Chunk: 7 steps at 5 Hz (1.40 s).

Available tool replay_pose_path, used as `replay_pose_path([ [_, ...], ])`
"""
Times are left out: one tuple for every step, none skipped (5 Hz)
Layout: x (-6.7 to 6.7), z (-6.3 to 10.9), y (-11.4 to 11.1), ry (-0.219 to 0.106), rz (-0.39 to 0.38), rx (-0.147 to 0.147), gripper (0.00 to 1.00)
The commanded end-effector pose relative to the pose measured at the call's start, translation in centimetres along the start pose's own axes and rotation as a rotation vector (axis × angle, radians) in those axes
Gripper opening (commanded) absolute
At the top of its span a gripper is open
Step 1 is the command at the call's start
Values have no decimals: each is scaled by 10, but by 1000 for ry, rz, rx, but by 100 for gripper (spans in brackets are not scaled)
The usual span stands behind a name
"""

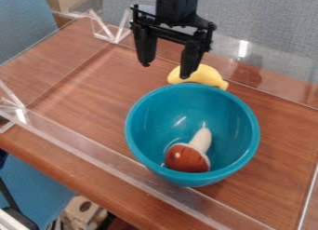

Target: Remove the mushroom from the blue bowl and put it on the table

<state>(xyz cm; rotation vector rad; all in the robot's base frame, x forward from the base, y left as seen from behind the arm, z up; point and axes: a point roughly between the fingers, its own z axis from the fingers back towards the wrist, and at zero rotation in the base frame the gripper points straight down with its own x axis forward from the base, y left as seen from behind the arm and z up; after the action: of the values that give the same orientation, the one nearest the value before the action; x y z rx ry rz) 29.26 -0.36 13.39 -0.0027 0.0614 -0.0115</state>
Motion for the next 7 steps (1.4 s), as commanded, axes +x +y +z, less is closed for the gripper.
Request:
replay_pose_path([
  [-11, -12, -10, 16, 13, -4, 100],
  [-30, -29, -30, 21, 11, -4, 100],
  [-28, -39, -43, 19, -45, 3, 100],
  [-21, -51, -48, 22, -83, 8, 100],
  [-14, -64, -47, 27, -114, 16, 100],
  [-9, -78, -51, 24, -113, 20, 100],
  [-3, -86, -53, 21, -107, 19, 100],
])
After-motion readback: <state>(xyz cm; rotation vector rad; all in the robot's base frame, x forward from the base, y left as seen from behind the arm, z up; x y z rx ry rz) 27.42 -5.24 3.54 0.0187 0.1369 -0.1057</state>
